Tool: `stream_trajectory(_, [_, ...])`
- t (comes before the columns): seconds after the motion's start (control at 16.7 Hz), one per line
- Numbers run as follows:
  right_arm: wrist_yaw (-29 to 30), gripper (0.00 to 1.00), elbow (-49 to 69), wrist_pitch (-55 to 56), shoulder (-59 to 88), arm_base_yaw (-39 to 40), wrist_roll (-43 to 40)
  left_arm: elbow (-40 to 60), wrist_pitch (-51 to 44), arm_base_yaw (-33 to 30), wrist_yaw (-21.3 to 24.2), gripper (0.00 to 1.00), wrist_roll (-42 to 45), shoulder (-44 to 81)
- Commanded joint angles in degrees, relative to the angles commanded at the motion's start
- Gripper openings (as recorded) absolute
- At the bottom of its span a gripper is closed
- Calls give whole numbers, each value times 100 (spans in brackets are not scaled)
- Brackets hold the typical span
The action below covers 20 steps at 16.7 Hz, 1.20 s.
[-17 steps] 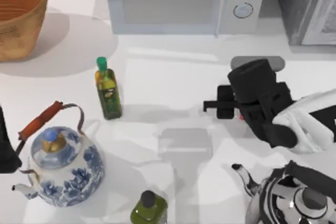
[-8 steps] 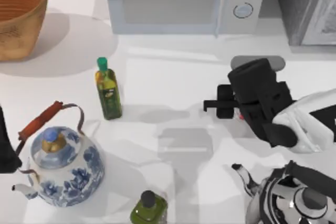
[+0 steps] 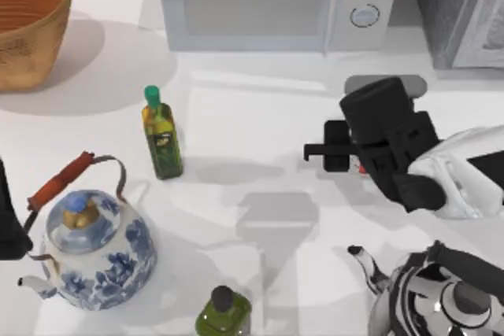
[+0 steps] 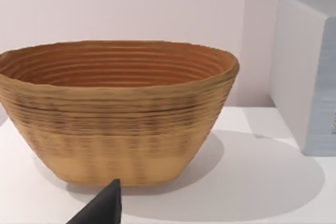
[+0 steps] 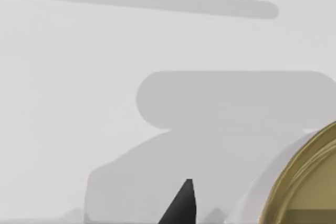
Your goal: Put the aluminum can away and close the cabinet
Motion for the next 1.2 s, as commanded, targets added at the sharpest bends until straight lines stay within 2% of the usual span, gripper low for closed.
stream_trajectory(0.54, [-27, 0, 1414, -2884, -1408, -26, 1, 0, 0, 0, 0, 100, 0, 0])
stream_trajectory(0.96, [-24, 0, 1575, -3123, -1587, -22, 6, 0, 0, 0, 0, 100, 0, 0])
stream_trajectory(1.2, [-55, 0, 1194, -2998, -2128, -227, -276, 0, 0, 0, 0, 100, 0, 0])
